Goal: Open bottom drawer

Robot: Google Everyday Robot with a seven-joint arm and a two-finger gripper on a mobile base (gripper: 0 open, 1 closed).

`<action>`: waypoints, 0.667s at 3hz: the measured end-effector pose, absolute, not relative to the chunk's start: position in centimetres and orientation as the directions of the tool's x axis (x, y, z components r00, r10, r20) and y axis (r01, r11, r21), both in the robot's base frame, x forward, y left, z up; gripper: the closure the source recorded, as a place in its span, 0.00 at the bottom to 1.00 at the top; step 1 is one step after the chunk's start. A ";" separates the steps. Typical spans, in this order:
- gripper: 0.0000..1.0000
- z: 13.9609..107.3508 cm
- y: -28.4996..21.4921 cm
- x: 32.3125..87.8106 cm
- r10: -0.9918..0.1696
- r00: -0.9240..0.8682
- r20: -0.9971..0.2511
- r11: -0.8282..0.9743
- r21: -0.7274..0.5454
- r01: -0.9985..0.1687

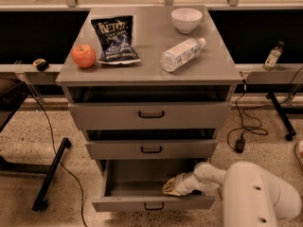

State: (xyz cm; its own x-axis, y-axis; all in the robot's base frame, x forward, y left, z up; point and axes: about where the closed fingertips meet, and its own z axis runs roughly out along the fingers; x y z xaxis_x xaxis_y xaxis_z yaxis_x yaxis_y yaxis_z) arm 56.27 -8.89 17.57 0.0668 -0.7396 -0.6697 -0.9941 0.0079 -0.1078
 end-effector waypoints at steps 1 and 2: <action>1.00 16.3 -6.9 57.5 -0.730 0.106 -0.675 -0.041 -0.112 -0.993; 1.00 14.8 -5.5 58.3 -0.715 0.129 -0.687 -0.082 -0.100 -0.992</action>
Offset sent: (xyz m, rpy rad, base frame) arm 0.0385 0.0437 -0.0454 0.0445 0.0178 0.1409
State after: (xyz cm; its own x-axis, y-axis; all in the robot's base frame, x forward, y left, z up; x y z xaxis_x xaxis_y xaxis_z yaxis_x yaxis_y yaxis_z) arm 58.31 -5.54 14.80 0.1287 -0.7147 -0.6875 -0.9916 -0.0819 -0.1004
